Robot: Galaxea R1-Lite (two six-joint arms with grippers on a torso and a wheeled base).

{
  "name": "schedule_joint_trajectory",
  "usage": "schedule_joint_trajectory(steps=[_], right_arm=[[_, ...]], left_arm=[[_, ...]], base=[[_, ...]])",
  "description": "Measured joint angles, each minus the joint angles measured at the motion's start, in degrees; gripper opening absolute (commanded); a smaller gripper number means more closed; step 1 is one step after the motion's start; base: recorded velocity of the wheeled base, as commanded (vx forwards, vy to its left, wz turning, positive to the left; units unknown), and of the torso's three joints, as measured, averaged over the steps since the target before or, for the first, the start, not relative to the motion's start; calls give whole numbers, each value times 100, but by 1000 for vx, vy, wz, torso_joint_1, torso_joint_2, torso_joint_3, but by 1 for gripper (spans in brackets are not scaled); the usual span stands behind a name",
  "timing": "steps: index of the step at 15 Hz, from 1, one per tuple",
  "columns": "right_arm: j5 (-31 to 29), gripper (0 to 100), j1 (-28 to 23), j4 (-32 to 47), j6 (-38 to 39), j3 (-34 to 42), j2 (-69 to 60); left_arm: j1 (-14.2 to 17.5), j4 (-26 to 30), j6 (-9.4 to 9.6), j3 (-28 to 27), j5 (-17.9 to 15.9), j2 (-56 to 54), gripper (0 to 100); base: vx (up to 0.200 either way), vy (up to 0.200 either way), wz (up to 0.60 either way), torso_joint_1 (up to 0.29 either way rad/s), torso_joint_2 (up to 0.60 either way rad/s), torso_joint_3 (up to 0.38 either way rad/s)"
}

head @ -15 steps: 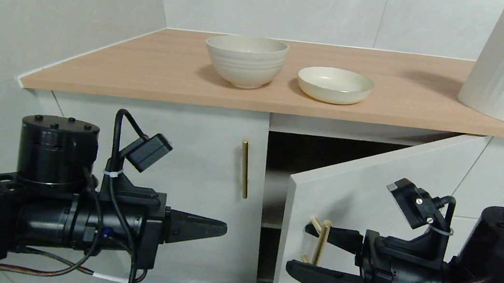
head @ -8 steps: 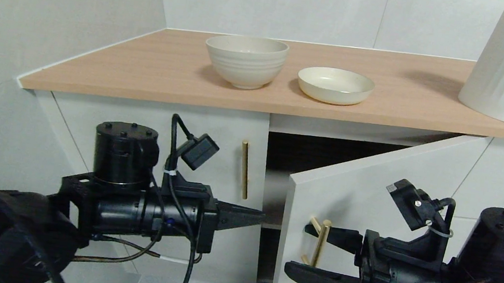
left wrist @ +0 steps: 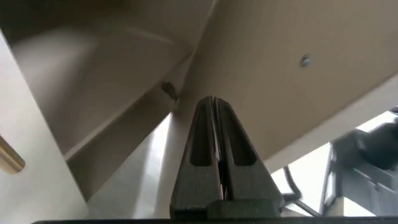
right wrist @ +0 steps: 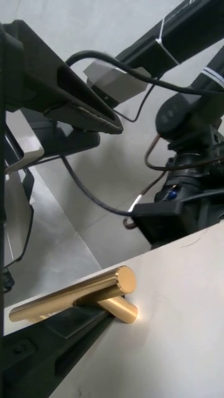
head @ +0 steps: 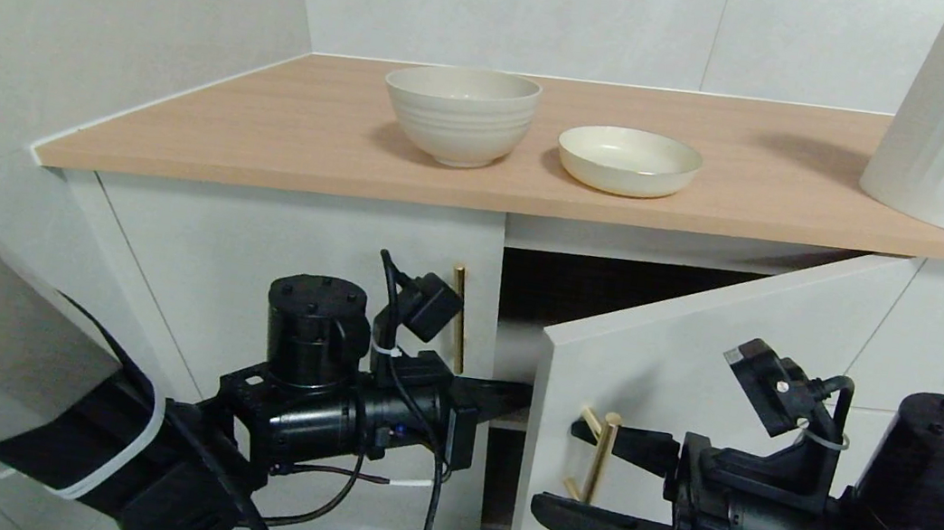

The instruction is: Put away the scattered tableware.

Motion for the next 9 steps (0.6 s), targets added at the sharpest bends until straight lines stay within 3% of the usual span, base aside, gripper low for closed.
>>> schedule_joint_trajectory(steps=[4, 9], right_arm=[[-24, 100, -50, -11, -369, 138, 2], [-345, 100, -375, 33, -513, 450, -24]], left_arm=[[-243, -361, 104, 22, 258, 99, 0], [-458, -366, 104, 20, 277, 113, 0]], base=[[0, 0, 0, 0, 0, 0], [0, 0, 0, 0, 0, 0]])
